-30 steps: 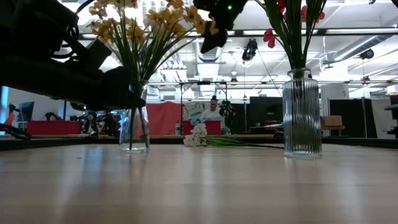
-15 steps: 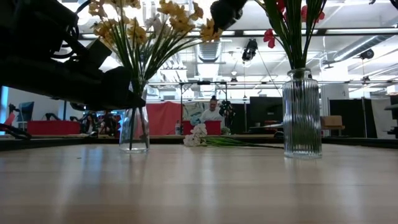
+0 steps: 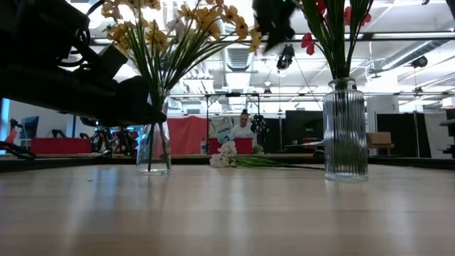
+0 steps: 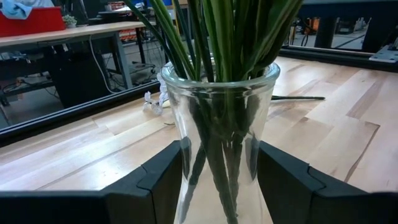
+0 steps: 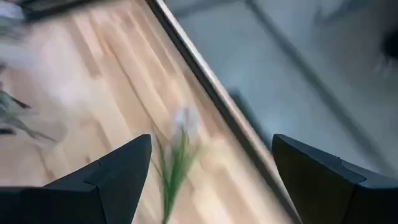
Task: Sort flowers into vase by color
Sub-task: Put the white flower into the left transparent vase
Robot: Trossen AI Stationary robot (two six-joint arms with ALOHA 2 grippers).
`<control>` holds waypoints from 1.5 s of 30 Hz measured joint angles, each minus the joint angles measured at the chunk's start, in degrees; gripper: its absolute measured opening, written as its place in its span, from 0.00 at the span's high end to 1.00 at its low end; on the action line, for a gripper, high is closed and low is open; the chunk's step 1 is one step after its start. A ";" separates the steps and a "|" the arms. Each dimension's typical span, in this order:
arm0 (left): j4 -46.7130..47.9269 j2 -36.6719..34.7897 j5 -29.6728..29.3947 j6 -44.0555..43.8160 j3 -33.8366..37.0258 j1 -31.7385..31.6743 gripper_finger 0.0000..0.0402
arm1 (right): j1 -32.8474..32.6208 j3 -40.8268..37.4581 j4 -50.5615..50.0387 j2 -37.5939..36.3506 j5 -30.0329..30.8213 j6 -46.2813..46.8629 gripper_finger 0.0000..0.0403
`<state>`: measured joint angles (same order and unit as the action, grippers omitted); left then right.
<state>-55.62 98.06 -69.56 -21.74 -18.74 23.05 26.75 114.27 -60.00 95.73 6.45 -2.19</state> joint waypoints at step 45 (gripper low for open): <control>0.40 -0.08 2.78 -1.33 0.02 0.44 0.38 | 10.65 -58.60 36.51 -14.95 -15.56 12.23 0.19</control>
<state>-55.22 97.98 -66.78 -23.06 -18.72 23.48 37.40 55.67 -23.50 80.77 -9.11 10.04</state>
